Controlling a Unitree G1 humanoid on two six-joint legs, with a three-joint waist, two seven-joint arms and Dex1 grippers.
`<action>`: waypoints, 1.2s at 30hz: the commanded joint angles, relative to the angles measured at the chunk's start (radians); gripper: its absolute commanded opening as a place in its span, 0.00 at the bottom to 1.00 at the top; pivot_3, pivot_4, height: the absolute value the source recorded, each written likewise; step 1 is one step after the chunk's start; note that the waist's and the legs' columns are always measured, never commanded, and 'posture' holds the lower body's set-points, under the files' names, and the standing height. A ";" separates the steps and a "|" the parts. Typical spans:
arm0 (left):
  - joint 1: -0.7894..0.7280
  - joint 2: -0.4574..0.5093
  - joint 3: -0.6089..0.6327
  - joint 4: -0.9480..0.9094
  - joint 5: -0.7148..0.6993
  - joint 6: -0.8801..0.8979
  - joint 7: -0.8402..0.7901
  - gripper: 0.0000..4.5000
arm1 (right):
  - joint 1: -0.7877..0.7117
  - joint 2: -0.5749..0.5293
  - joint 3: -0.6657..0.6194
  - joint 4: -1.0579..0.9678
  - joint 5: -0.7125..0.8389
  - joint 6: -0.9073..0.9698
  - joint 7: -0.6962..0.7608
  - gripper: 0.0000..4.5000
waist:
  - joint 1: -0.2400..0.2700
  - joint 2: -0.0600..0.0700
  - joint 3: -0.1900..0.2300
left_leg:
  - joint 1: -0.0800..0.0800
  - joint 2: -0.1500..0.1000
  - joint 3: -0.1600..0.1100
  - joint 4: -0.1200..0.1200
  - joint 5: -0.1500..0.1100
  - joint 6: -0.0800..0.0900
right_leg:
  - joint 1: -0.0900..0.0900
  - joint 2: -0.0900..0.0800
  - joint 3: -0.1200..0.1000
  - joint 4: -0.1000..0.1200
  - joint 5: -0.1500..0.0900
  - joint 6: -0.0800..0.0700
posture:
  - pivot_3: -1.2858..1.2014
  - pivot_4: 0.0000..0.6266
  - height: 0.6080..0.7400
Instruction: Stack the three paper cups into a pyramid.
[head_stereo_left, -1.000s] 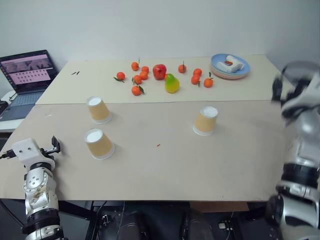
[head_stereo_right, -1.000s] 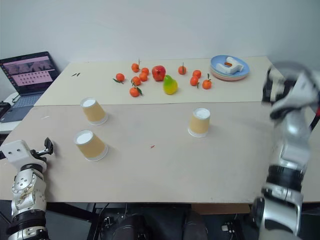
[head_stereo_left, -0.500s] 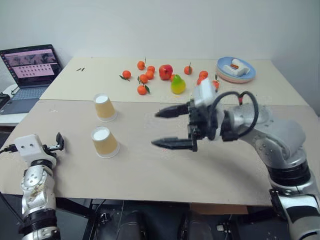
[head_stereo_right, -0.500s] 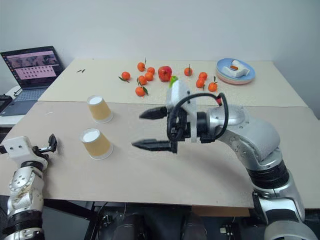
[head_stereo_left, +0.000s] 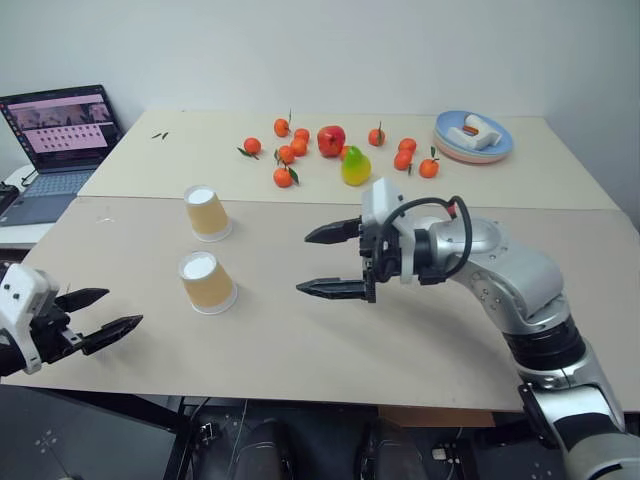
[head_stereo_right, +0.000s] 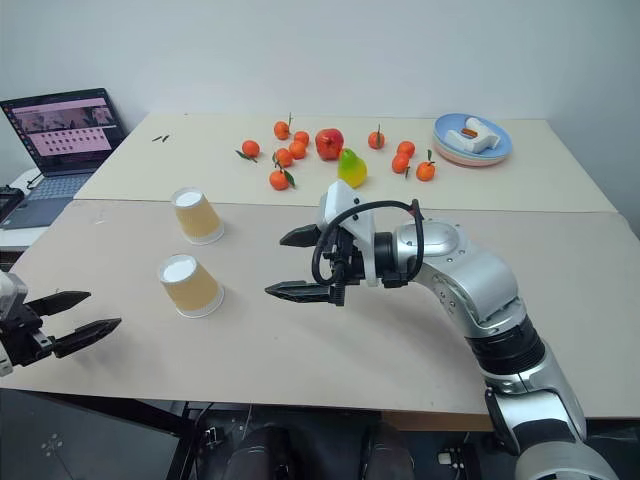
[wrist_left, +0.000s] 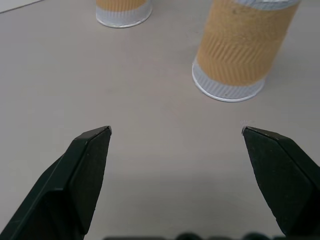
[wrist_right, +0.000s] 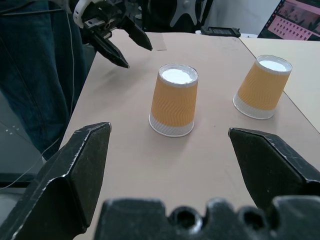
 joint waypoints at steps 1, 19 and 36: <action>-0.127 0.027 -0.111 0.008 0.055 -0.049 -0.036 1.00 | -0.001 0.014 -0.037 -0.008 -0.014 -0.032 -0.008 0.99 | 0.005 0.000 0.000 | 0.000 -0.001 -0.001 0.000 0.000 0.000 | 0.000 0.000 -0.001 0.000 0.000 0.000 | 0.52 0.24 0.23; -0.574 -0.089 -0.449 0.143 0.156 -0.107 -0.167 1.00 | 0.046 -0.011 -0.085 -0.077 -0.024 0.008 -0.085 0.99 | -0.004 -0.001 0.001 | -0.005 -0.003 -0.004 0.000 0.005 -0.007 | 0.001 0.006 0.000 0.000 0.001 0.001 | 0.52 0.24 0.23; -0.609 -0.118 -0.435 0.141 0.141 -0.047 -0.150 0.55 | 0.040 -0.017 -0.085 -0.049 -0.070 -0.005 -0.088 1.00 | -0.004 -0.001 0.001 | -0.005 -0.001 -0.005 0.000 0.005 -0.008 | 0.001 0.013 0.003 0.000 0.001 0.001 | 0.52 0.24 0.23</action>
